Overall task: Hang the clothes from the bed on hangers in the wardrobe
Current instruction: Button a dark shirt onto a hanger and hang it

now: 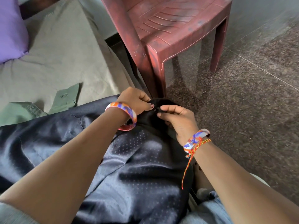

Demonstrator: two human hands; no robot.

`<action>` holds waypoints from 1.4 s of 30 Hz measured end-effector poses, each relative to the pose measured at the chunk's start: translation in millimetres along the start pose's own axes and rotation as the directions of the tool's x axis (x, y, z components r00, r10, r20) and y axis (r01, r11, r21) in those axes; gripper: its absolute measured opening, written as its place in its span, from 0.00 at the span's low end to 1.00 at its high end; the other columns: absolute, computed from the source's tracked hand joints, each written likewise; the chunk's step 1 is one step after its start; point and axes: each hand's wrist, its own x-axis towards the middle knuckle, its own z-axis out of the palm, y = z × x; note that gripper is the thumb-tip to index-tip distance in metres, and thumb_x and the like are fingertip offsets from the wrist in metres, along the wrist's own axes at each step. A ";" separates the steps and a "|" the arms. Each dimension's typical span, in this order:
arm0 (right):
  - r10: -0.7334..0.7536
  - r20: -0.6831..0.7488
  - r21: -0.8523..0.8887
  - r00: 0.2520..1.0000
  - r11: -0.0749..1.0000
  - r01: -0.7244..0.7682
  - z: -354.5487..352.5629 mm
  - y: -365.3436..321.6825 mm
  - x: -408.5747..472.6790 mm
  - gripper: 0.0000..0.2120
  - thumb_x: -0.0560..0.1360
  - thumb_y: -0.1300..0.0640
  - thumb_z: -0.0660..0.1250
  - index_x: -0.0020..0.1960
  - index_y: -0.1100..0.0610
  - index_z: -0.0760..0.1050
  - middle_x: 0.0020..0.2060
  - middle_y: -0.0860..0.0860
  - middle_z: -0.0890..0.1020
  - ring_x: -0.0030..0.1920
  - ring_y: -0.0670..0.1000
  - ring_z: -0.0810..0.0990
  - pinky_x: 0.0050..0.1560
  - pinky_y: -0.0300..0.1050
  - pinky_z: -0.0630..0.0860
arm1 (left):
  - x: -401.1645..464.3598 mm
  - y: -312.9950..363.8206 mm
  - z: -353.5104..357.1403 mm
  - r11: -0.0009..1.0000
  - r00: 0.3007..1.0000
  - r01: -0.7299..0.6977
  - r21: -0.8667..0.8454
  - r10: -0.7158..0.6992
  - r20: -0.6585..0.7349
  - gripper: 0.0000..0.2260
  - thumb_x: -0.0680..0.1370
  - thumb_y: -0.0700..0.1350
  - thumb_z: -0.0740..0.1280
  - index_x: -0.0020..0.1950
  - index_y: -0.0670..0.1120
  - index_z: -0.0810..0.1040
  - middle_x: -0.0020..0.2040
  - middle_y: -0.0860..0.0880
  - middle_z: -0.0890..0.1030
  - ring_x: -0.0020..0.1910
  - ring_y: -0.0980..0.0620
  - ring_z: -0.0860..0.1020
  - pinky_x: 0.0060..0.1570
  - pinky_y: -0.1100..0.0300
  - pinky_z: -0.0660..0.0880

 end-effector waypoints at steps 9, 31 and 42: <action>0.020 -0.018 0.030 1.000 0.999 -0.020 1.1 -3.3 -0.8 0.12 0.68 0.73 0.70 0.37 0.56 0.81 0.36 0.54 0.83 0.38 0.48 0.82 0.44 0.37 0.79 | -8.8 -3.7 1.3 0.976 0.996 0.009 -0.216 0.010 0.090 0.04 0.72 0.45 0.72 0.41 0.46 0.82 0.37 0.45 0.80 0.34 0.55 0.74 0.43 0.60 0.75; 0.074 -0.033 -0.214 0.997 0.974 -0.079 3.7 -3.3 -1.5 0.08 0.69 0.65 0.71 0.35 0.54 0.80 0.36 0.53 0.81 0.43 0.50 0.80 0.46 0.44 0.78 | -7.5 -12.3 14.5 0.995 0.995 -0.091 -0.037 0.090 -0.036 0.05 0.74 0.43 0.69 0.47 0.43 0.81 0.33 0.53 0.76 0.33 0.59 0.72 0.34 0.71 0.68; 0.110 0.069 -0.191 0.991 0.977 -0.095 2.4 2.8 -5.4 0.05 0.65 0.63 0.76 0.40 0.59 0.84 0.39 0.57 0.85 0.45 0.55 0.84 0.50 0.47 0.80 | -7.9 -12.8 15.6 0.992 0.995 -0.090 -0.092 0.086 -0.047 0.10 0.78 0.47 0.64 0.45 0.43 0.81 0.35 0.52 0.78 0.34 0.59 0.73 0.36 0.71 0.69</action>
